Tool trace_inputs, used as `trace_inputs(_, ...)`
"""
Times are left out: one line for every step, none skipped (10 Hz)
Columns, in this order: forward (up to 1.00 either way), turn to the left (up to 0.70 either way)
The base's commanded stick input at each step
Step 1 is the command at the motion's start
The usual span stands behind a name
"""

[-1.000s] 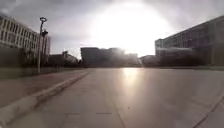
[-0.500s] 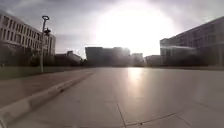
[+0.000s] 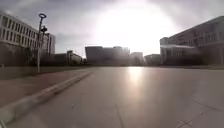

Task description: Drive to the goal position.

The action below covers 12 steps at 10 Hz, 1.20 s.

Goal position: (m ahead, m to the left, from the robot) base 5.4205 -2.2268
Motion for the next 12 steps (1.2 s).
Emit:
trace_inputs(0.70,0.00)
trace_inputs(0.70,0.13)
trace_inputs(0.70,0.31)
trace_inputs(0.70,0.06)
trace_inputs(0.70,0.00)
trace_inputs(0.70,0.00)
trace_inputs(0.70,0.00)
trace_inputs(0.70,0.00)
trace_inputs(0.70,0.00)
trace_inputs(0.70,0.00)
trace_inputs(0.70,0.00)
trace_inputs(0.70,0.00)
